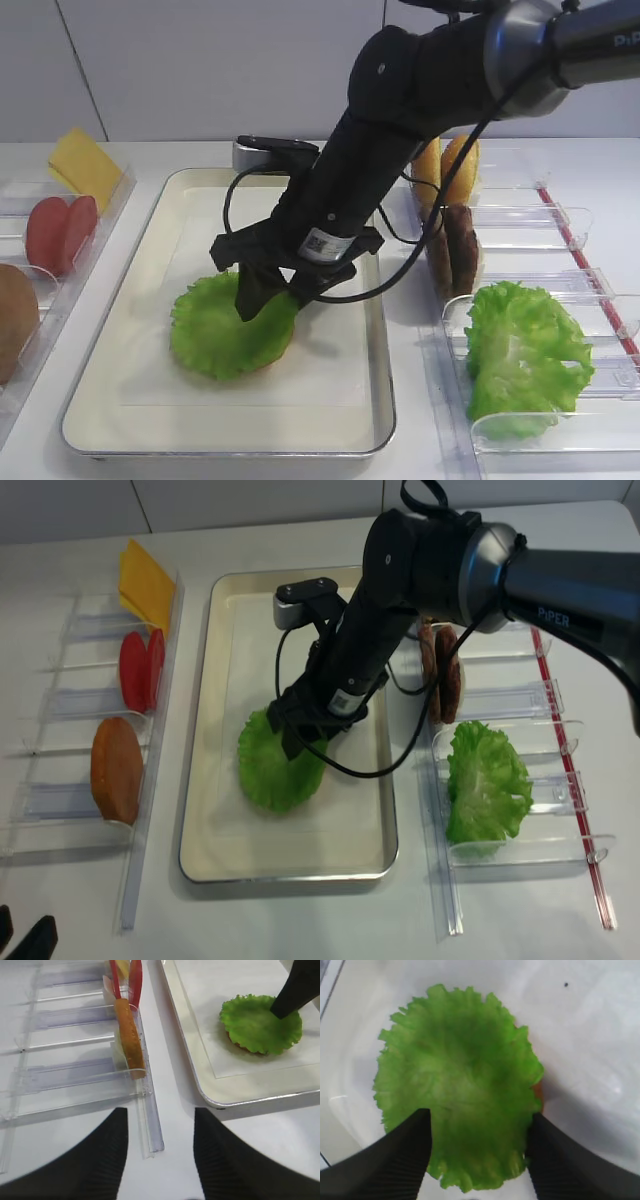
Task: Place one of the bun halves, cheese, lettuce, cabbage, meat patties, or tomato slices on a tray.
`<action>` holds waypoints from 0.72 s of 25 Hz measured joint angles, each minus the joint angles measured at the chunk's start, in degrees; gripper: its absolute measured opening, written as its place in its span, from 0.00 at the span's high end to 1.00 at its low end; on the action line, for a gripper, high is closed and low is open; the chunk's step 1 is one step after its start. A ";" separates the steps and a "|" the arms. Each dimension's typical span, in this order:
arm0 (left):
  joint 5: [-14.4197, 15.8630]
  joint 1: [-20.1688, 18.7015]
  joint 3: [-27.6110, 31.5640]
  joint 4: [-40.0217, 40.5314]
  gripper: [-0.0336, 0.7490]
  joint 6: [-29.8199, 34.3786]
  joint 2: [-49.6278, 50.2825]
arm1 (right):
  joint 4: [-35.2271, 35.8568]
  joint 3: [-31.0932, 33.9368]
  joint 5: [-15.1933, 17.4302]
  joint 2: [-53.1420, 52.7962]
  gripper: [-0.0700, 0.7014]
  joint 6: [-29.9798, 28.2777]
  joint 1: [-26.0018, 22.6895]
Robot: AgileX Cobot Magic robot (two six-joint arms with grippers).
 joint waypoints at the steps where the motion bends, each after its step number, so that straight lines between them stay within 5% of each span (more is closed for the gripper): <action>1: 0.00 0.00 0.00 0.00 0.58 0.00 0.00 | -1.52 -0.31 0.55 -0.27 0.34 1.27 0.00; 12: 0.00 0.00 0.00 0.00 0.58 0.00 0.00 | -15.13 -10.72 17.42 -1.56 0.33 12.14 0.00; 18: 0.00 0.00 0.00 0.00 0.58 0.00 0.00 | -15.25 -13.26 19.36 -3.49 0.33 14.83 0.00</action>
